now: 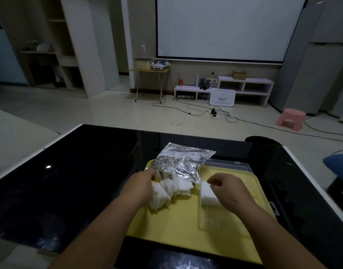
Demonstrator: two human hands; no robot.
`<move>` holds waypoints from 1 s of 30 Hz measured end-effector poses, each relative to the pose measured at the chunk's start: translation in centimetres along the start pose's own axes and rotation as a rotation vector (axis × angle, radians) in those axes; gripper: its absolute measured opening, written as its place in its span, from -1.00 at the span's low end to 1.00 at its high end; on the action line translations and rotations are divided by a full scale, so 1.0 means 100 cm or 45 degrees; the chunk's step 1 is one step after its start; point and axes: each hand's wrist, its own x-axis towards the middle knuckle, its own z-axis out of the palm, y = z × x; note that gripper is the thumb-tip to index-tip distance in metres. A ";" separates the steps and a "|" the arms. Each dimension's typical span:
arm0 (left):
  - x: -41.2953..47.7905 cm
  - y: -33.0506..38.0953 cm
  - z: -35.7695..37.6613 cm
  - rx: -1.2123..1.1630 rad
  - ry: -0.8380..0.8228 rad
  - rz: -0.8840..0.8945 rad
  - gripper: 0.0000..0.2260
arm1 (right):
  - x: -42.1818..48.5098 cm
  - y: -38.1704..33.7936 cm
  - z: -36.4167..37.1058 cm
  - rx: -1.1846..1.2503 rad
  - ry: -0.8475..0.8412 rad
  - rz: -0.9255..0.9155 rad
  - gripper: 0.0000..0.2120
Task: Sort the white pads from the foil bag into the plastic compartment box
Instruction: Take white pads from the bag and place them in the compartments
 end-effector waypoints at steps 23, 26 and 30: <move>-0.009 -0.002 0.007 0.503 -0.054 0.169 -0.77 | -0.002 -0.004 -0.002 -0.015 0.005 -0.003 -0.78; -0.011 -0.003 0.008 0.623 -0.113 0.166 -0.73 | -0.003 -0.005 -0.001 -0.024 -0.001 -0.010 -0.78; -0.009 0.004 0.000 0.626 -0.078 0.158 -0.77 | -0.003 -0.004 -0.001 -0.022 -0.003 -0.004 -0.78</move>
